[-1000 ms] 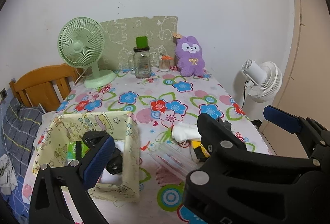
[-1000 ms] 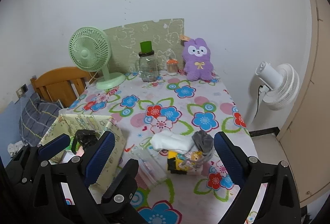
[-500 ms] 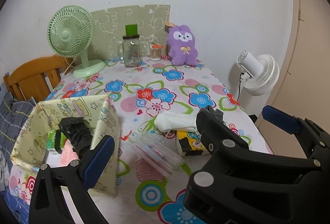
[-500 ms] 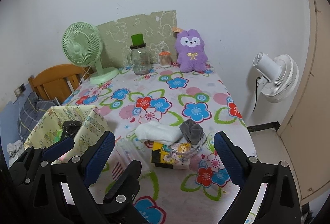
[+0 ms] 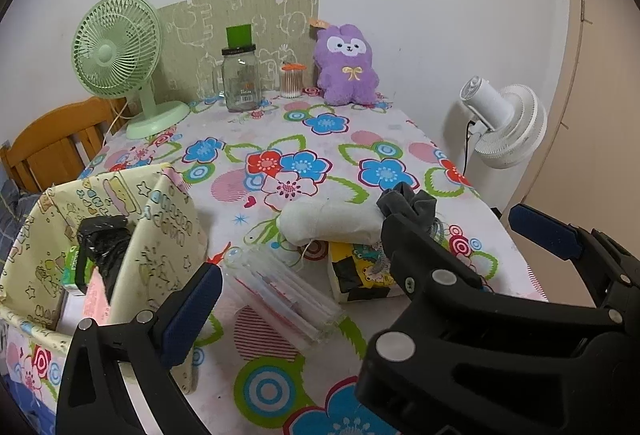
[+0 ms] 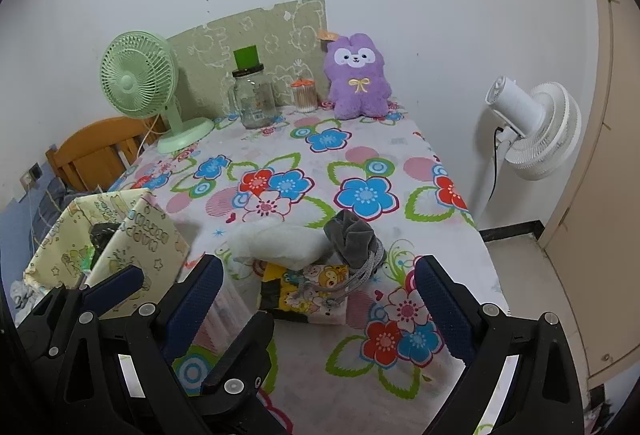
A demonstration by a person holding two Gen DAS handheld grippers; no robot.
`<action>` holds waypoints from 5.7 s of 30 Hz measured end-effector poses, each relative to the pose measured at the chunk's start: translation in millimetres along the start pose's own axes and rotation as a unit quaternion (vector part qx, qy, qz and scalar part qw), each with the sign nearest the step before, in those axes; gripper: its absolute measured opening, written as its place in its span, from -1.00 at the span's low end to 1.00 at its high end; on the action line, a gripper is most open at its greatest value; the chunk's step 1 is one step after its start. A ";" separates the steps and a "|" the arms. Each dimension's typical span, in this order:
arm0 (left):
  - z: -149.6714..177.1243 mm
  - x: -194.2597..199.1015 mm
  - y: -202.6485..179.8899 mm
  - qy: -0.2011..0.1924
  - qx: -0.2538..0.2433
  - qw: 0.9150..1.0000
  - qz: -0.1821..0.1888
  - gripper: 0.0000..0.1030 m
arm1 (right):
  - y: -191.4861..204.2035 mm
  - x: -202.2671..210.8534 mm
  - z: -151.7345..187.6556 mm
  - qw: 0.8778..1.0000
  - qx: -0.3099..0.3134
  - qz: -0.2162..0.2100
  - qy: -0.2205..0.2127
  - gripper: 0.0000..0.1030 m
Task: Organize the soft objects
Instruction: 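Move the right tool to the grey drawstring pouch while the left tool approaches the white cloth pad, then grasp the grey drawstring pouch with the right tool while the left tool grasps the white cloth pad, then lift the grey pouch with the right tool while the left tool lifts the white pad, then carry the white pad in the left tool and grey pouch in the right tool to the box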
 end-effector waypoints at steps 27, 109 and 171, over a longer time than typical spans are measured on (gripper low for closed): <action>-25.1 -64.3 -6.1 0.020 -0.008 0.999 -0.029 0.99 | -28.5 -72.0 -23.4 0.999 -0.021 -0.001 0.028 0.39; -35.8 -85.0 -7.9 0.059 -0.005 0.998 0.009 0.46 | -36.0 -77.1 -35.5 0.999 -0.020 0.014 0.039 -0.37; -36.8 95.8 43.2 -0.061 -0.015 0.998 -0.017 0.46 | 59.9 91.1 -35.8 0.999 0.015 -0.008 -0.049 -0.37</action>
Point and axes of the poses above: each gripper's, at about its wrist camera, not at the fingertips, and x roughly against the way its jaws point, y to its left, z to its underside, the point moved 4 cm from there along -x, roughly the way its jaws point, and after that the axes turned 9 degrees about -x, right-handed, at the moved point
